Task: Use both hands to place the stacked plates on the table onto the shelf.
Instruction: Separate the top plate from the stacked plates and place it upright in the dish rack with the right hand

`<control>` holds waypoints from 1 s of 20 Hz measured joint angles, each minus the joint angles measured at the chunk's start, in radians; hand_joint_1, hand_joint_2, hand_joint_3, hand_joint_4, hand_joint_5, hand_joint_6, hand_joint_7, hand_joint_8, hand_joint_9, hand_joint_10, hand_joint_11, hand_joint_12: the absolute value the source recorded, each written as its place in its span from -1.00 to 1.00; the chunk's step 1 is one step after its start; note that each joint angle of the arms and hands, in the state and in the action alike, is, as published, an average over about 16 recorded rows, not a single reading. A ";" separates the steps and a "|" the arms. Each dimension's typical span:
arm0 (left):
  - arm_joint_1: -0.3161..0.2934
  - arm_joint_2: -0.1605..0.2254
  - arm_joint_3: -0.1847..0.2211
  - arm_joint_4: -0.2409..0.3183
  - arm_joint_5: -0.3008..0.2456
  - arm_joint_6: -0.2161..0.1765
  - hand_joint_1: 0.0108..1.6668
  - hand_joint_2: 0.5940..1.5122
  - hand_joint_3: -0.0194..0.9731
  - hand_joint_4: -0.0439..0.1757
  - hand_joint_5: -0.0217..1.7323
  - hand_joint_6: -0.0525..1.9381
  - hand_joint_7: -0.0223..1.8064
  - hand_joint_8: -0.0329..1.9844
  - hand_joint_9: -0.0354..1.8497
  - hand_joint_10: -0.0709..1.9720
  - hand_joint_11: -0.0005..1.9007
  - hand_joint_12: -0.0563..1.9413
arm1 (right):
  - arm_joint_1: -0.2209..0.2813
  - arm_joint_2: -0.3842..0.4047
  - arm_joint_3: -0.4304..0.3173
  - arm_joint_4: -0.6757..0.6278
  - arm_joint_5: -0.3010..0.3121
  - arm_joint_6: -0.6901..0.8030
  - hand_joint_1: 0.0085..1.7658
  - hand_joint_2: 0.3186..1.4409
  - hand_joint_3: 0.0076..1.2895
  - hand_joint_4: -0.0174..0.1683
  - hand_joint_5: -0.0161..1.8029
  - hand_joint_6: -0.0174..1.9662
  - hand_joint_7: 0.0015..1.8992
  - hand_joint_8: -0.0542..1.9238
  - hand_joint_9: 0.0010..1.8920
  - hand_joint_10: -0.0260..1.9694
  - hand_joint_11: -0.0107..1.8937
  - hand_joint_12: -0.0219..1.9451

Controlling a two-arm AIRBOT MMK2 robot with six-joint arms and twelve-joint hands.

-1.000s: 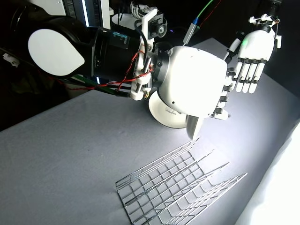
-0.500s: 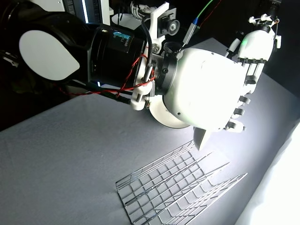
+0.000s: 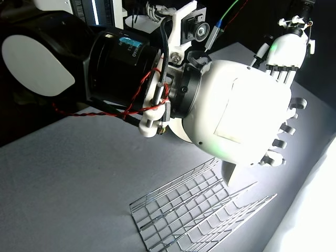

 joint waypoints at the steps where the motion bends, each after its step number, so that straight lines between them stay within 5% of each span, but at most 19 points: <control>1: 0.000 0.000 -0.001 0.000 0.000 0.000 -0.99 0.33 -0.96 -0.59 -0.87 -0.94 -0.87 -0.95 -0.88 -0.92 -0.98 -0.82 | 0.001 0.002 0.005 0.003 -0.001 -0.001 0.42 0.39 -0.99 -0.85 -0.07 0.11 0.00 0.11 -0.07 -0.02 -0.42 0.68; 11: -0.003 0.001 -0.022 -0.011 -0.013 -0.012 -0.99 0.33 -0.96 -0.59 -0.86 -0.94 -0.85 -0.95 -0.86 -0.92 -0.98 -0.80 | -0.006 0.024 0.037 0.076 -0.001 -0.003 0.42 0.39 -0.99 -0.84 -0.06 0.10 0.00 0.11 -0.04 -0.08 -0.40 0.64; 20: 0.009 -0.016 -0.047 -0.058 -0.095 -0.107 -0.99 0.33 -0.95 -0.59 -0.86 -0.94 -0.83 -0.95 -0.85 -0.92 -0.97 -0.78 | -0.033 0.048 0.041 0.142 0.017 -0.001 0.42 0.39 -0.99 -0.83 -0.06 0.10 0.00 0.11 -0.04 -0.09 -0.38 0.63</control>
